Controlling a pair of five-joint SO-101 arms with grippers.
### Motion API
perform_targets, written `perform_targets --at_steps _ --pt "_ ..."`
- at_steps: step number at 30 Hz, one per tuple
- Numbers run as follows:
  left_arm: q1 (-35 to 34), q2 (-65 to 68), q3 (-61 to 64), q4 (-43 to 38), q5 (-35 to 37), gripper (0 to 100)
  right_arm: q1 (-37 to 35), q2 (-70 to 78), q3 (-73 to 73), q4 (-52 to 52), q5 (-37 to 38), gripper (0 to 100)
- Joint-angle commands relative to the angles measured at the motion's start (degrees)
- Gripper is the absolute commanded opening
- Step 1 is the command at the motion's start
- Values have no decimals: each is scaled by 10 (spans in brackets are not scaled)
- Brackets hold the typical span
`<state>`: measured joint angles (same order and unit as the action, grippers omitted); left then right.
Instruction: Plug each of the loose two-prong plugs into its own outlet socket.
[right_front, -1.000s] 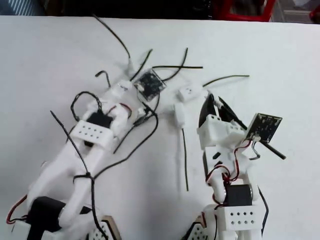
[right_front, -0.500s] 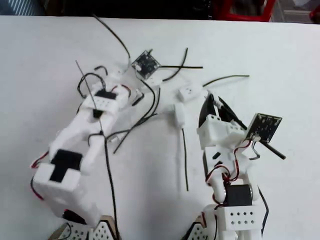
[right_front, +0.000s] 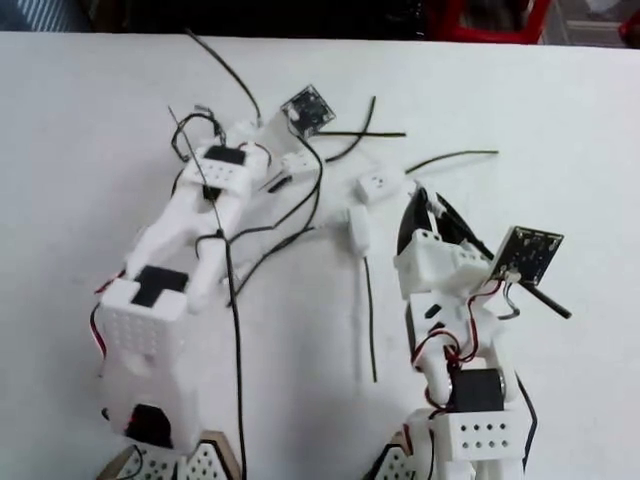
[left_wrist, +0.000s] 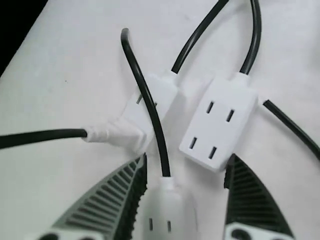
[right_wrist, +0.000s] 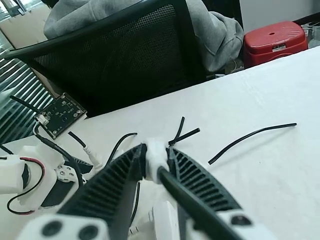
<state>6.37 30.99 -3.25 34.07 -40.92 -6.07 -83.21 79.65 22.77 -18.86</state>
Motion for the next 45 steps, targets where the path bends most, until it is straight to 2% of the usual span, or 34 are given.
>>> perform_targets --at_steps 1,13,19,27,29,32,33,36,41,45 --pt "-14 11 -54 8 -59 256 3 -3 -5 -14 5 17" --pt "-16 33 -70 9 -175 254 3 -3 -4 -14 5 17" --pt "-2 29 -55 82 -239 253 3 -3 -4 -14 5 17" --pt "-22 1 -51 110 -240 245 3 -3 -4 -14 6 17" --pt "-30 -18 -51 110 -219 187 3 -3 -4 -14 6 17" --pt "-38 -42 -56 103 -184 37 2 -3 -4 -14 6 17" --pt "-38 -44 -56 91 -176 11 2 -3 -4 -14 6 17" --pt "-38 -38 -44 43 -141 31 2 -3 -4 -14 6 17" --pt "-37 21 -40 -95 -77 23 2 -3 -4 -14 6 17" --pt "-32 70 -41 -178 -67 23 2 -3 -4 -14 6 17"
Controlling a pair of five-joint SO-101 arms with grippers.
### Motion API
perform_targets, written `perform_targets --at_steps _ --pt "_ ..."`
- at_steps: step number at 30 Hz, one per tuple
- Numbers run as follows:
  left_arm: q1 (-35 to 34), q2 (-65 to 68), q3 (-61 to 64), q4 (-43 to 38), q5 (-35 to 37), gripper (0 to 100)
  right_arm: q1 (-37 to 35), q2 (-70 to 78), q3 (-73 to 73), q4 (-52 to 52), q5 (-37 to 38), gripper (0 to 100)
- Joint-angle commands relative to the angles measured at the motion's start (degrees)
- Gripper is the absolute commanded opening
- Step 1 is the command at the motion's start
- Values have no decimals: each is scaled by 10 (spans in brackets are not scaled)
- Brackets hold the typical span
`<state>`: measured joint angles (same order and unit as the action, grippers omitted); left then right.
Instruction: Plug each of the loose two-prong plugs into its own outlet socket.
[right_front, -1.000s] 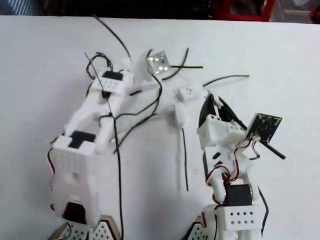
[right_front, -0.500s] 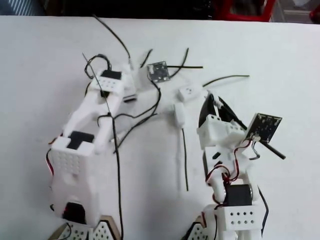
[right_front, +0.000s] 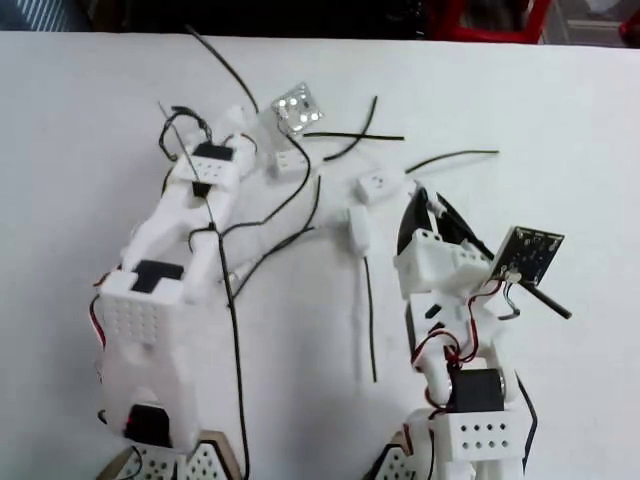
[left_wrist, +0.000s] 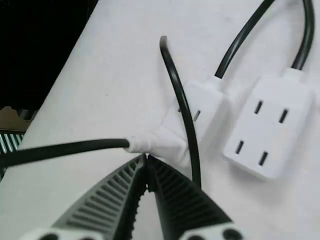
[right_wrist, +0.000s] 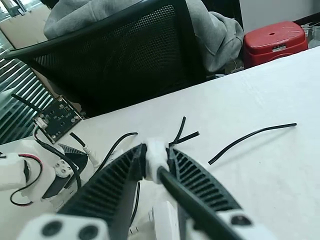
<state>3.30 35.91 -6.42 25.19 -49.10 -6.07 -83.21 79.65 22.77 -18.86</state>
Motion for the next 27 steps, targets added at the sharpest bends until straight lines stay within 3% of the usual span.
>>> perform_targets --at_steps 1,7,18,27 --pt "3 29 -10 -98 15 23 2 -3 -4 -14 6 17" --pt "22 47 -14 -91 12 22 2 -3 -4 -14 6 17" --pt "44 40 -27 97 -71 22 2 -3 -4 -14 6 17" --pt "61 -21 3 152 -69 22 2 -3 -4 -14 6 17"
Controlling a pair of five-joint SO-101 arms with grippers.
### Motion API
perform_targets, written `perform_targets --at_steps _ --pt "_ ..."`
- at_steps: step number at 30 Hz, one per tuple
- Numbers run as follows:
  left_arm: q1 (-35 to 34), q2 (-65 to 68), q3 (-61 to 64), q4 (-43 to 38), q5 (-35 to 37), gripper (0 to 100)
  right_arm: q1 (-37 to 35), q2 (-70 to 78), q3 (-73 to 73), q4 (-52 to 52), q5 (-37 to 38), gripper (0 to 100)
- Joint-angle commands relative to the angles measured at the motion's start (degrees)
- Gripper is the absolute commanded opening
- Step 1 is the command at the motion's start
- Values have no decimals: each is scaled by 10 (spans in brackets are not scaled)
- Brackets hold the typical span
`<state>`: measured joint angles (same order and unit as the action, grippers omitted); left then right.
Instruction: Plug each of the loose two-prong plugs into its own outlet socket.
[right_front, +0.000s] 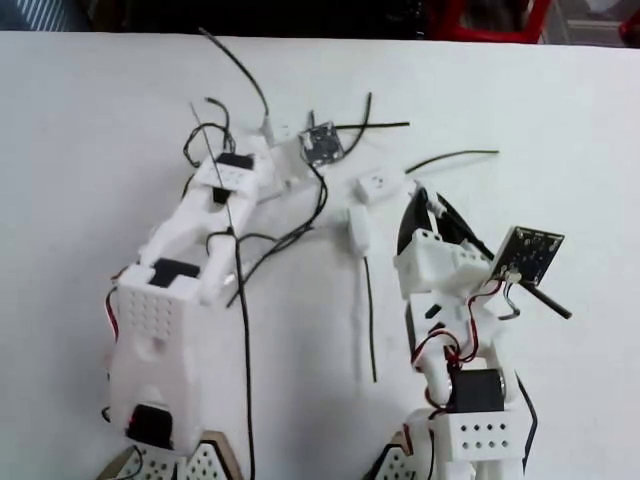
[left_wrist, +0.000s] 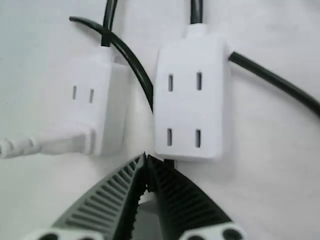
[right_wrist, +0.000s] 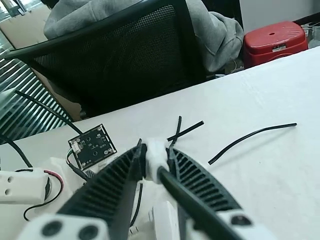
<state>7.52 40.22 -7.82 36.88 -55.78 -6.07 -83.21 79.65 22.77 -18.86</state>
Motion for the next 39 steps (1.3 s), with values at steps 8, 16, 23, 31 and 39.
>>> perform_targets --at_steps 8,16,23,31,39 --pt "38 -215 181 40 -4 22 2 -3 -4 -14 20 17" --pt "25 -290 286 -133 72 22 -41 -3 7 -13 61 17" --pt "20 -214 265 -295 155 22 -40 -3 7 -12 62 17" --pt "38 -60 102 -223 152 22 -40 -3 7 -12 62 17" --pt "72 -52 19 13 72 22 -42 -3 7 -13 62 17"
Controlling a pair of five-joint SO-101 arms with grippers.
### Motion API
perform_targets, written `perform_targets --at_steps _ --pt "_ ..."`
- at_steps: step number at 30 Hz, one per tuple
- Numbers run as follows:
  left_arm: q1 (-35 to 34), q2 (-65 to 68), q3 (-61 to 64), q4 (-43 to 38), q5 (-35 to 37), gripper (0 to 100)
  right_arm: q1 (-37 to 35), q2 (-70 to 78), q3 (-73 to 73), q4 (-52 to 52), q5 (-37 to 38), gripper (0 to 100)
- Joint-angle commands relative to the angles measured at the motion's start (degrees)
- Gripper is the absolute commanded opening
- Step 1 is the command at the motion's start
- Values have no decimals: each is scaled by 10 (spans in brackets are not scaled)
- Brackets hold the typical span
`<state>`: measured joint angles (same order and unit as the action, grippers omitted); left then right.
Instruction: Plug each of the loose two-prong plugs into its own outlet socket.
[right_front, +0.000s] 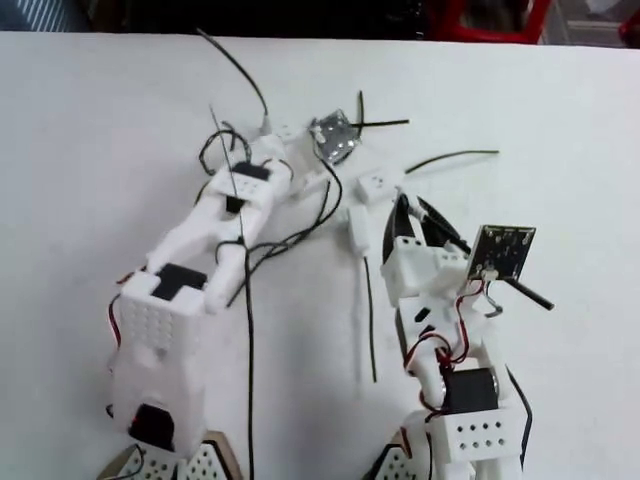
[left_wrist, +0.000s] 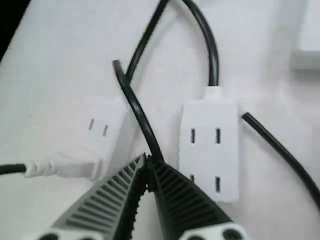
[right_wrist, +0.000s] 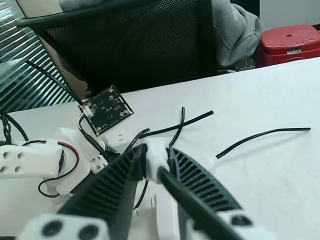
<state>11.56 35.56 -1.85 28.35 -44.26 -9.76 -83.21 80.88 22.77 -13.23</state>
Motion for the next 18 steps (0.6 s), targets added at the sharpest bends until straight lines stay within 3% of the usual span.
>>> perform_targets --at_steps 1,7,12,18 --pt "38 -6 -40 120 -55 21 -5 -3 -5 -13 6 17" --pt "66 -29 -40 216 -88 21 -5 -3 -5 -13 6 17" --pt "76 -96 -14 233 -79 22 -5 -3 -5 -13 6 17" --pt "76 -124 -11 231 47 55 -3 -3 -5 -13 6 17"
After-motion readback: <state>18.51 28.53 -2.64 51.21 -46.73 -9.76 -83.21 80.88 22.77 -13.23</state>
